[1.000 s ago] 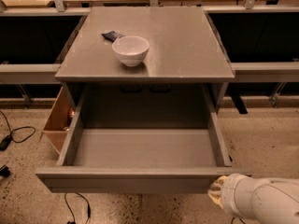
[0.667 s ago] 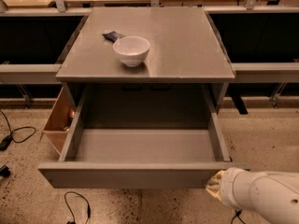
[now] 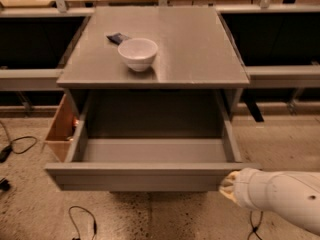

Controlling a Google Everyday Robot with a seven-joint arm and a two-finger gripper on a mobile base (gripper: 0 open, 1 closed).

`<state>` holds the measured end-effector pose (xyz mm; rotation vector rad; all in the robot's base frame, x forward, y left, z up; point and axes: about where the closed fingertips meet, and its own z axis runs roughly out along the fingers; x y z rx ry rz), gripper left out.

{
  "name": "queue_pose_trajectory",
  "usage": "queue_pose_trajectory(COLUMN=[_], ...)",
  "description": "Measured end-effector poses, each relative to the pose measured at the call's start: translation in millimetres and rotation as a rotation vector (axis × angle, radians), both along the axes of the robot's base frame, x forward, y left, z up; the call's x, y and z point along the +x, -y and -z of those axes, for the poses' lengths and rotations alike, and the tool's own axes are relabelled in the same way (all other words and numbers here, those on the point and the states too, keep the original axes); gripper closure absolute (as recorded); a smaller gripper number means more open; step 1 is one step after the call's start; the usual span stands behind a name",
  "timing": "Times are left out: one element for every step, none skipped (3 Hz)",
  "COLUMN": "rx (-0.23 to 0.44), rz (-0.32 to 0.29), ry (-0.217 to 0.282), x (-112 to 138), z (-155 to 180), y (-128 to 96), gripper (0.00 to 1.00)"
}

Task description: Close top drawer

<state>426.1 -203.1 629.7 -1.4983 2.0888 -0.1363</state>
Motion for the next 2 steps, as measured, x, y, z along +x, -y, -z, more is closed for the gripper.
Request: queue_pose_trajectory(rx=[0.0,0.003], rz=[-0.005,-0.044], ry=[0.003,0.02], x=[4.8,37.1], z=[-0.5,-3.5], y=[0.4,3.1], gripper=[1.0,1.0])
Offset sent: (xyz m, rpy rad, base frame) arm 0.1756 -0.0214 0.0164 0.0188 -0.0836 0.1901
